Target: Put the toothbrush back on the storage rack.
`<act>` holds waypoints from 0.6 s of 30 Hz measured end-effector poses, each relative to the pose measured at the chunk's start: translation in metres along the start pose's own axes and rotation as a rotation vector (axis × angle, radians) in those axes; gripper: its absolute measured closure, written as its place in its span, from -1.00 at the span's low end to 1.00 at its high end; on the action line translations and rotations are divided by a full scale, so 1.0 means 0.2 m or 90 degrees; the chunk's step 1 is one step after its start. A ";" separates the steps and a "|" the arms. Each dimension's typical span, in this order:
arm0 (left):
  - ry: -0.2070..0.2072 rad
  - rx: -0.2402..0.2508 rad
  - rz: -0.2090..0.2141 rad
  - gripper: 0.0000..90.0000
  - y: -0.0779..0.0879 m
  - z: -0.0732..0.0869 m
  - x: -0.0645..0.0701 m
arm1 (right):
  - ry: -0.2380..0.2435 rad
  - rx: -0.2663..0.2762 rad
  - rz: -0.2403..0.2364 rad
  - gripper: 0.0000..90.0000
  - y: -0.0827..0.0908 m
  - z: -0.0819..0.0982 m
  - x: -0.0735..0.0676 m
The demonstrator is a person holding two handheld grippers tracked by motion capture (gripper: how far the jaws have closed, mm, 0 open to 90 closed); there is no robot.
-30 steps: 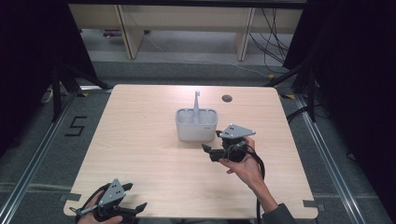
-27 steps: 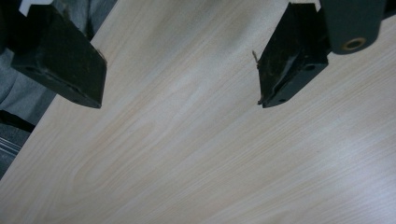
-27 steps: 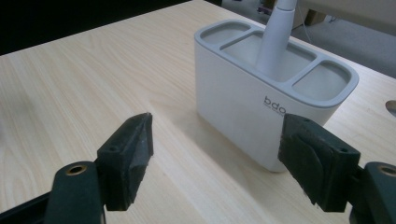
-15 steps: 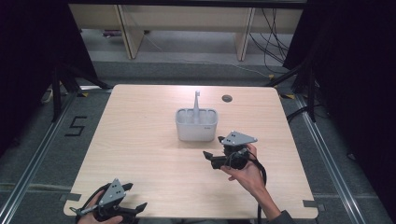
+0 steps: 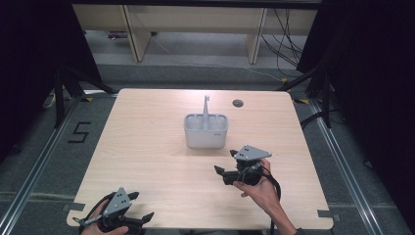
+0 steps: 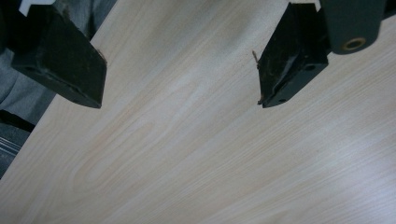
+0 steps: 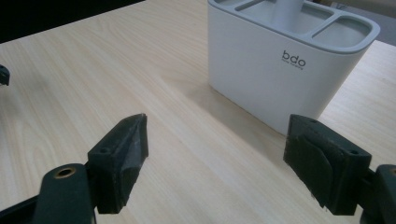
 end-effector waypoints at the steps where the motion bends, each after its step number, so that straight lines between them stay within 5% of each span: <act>1: 0.003 0.000 0.000 -0.67 0.00 0.00 0.00 | 0.001 -0.002 0.000 -0.50 0.00 0.01 0.00; 9: 0.002 0.003 0.000 -0.67 0.00 0.00 0.00 | -0.007 -0.010 -0.011 -0.52 0.00 0.07 -0.04; 10: 0.018 0.007 0.002 -0.67 0.00 0.00 0.01 | -0.003 -0.011 -0.013 -0.52 0.00 0.07 -0.05; 16: 0.002 -0.001 -0.002 -0.67 0.00 0.00 0.00 | -0.005 -0.018 -0.017 -0.53 0.01 0.12 -0.07; 18: 0.018 0.006 0.003 -0.67 0.00 0.00 0.01 | -0.009 -0.019 -0.013 -0.53 0.02 0.13 -0.08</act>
Point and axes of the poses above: each handheld gripper's, and its own axes: y roughly backward along the jaws, z roughly out of its underside, x roughly to its right, the point moved 7 cm from there along -y, roughly forward along the jaws, and after that the axes turned 3 degrees about -z, right-handed, at the moved point
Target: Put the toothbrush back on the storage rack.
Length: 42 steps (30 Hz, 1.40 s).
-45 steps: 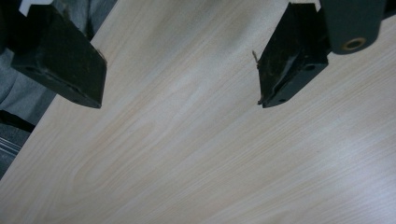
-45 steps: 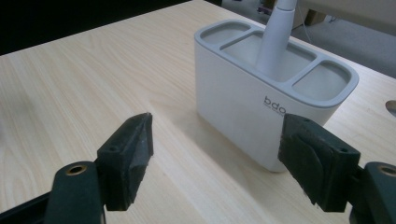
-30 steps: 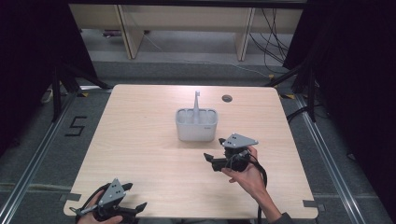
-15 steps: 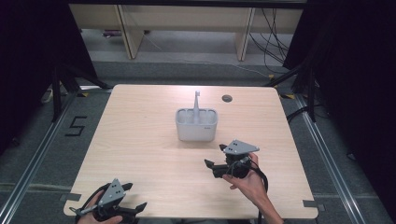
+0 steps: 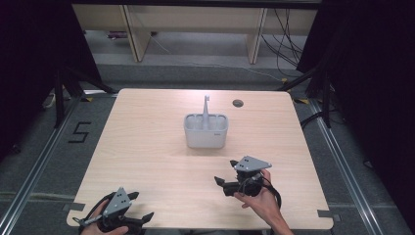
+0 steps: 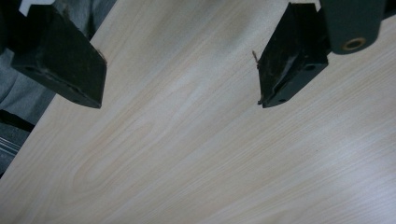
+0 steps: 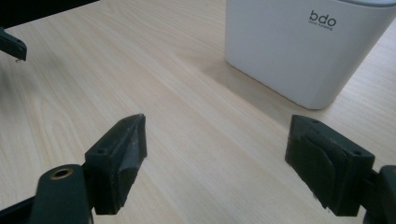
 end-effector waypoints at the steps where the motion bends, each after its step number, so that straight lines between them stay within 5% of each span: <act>1: 0.000 0.000 0.000 -0.67 0.00 0.00 0.00 | 0.000 0.000 0.000 -0.53 0.00 0.00 0.00; 6: -0.023 -0.019 -0.007 -0.67 0.01 0.01 -0.02 | 0.009 0.001 -0.001 -0.54 0.01 0.03 -0.01; 12: -0.008 -0.006 -0.003 -0.67 0.00 0.00 -0.01 | -0.011 -0.007 -0.018 -0.55 0.04 0.08 -0.02; 16: -0.008 -0.006 -0.003 -0.67 0.00 0.00 -0.01 | -0.022 -0.009 -0.003 -0.58 0.06 0.10 -0.02; 31: -0.008 -0.003 -0.004 -0.67 0.00 0.00 0.00 | -0.008 -0.016 -0.007 -0.59 0.10 0.17 -0.03; 42: -0.006 -0.004 -0.002 -0.67 0.00 0.00 0.00 | -0.025 -0.035 -0.011 -0.60 0.13 0.21 -0.06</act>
Point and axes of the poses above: each handheld gripper's, and its own axes: y roughly backward along the jaws, z roughly out of its underside, x roughly to its right, the point moved 7 cm from there along -y, roughly forward along the jaws, and after that the axes turned 3 degrees about -z, right-handed, at the moved point
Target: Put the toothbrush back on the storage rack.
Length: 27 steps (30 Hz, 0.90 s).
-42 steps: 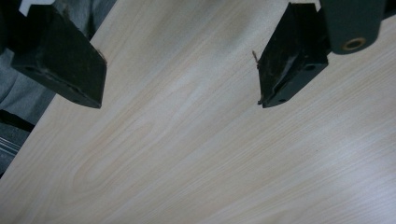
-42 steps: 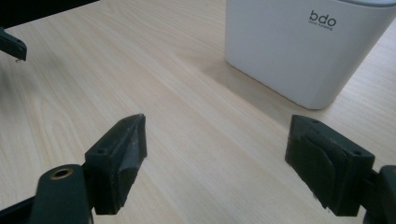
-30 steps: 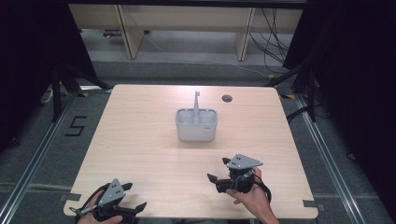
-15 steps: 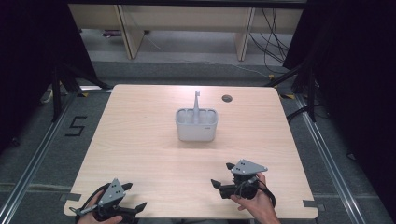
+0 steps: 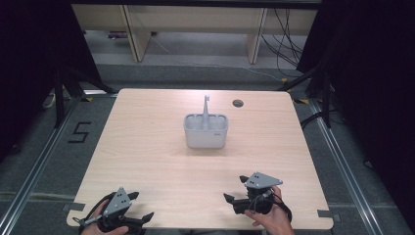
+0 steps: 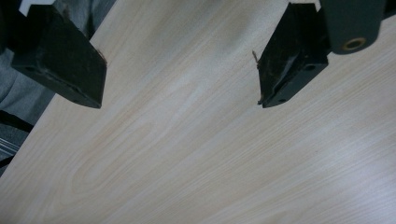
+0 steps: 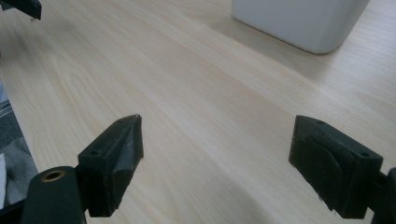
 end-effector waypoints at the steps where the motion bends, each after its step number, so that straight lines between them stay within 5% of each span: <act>1: 0.000 0.000 0.000 -0.67 0.00 0.00 0.00 | 0.000 0.000 0.000 -0.60 0.00 0.00 0.00; 22: -0.004 -0.001 -0.002 -0.67 0.00 0.00 0.00 | 0.015 -0.024 0.003 -0.64 0.05 0.09 -0.01; 27: -0.011 0.001 -0.003 -0.67 0.00 0.00 -0.01 | -0.003 -0.031 0.004 -0.64 0.07 0.12 -0.02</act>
Point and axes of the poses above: each handheld gripper's, and its own axes: y roughly backward along the jaws, z roughly out of its underside, x roughly to its right, the point moved 7 cm from there along -y, roughly forward along the jaws, and after that the axes turned 3 degrees about -z, right-handed, at the moved point
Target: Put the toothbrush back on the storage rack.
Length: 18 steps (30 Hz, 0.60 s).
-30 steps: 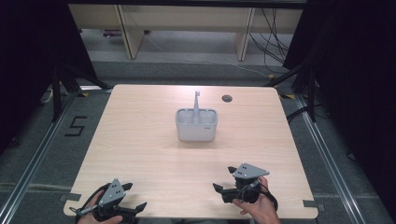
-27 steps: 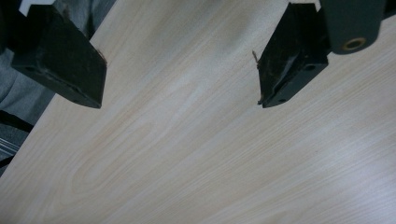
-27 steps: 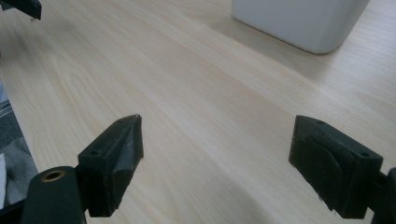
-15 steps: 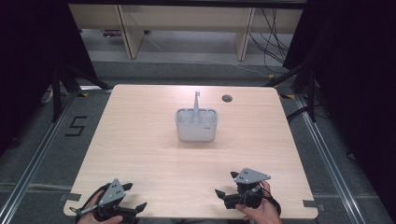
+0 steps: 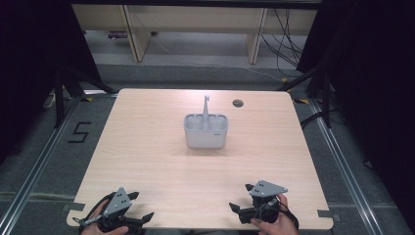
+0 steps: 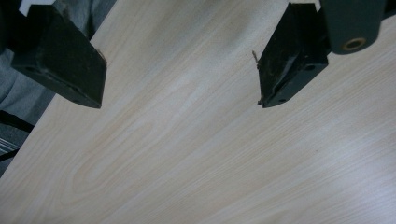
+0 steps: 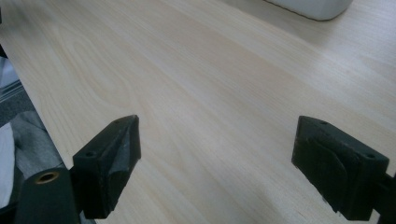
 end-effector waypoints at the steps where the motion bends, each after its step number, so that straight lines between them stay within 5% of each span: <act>1: 0.000 0.000 0.000 -0.67 0.00 0.00 0.00 | 0.000 0.000 0.000 -0.64 0.00 0.00 0.00; 13: 0.000 -0.004 0.000 -0.67 0.00 0.00 0.00 | 0.002 -0.011 -0.001 -0.64 0.00 0.01 0.00; 15: -0.027 -0.012 -0.004 -0.67 0.01 0.00 -0.02 | 0.001 -0.012 0.000 -0.64 0.00 0.01 0.00; 18: 0.000 -0.006 -0.001 -0.67 0.00 0.00 0.00 | 0.008 -0.009 -0.002 -0.64 -0.01 0.01 0.00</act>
Point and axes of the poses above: each handheld gripper's, and its own axes: y roughly backward along the jaws, z roughly out of its underside, x roughly to its right, the point moved 7 cm from there along -y, roughly forward along the jaws, and after that the axes turned 3 degrees about -z, right-handed, at the moved point
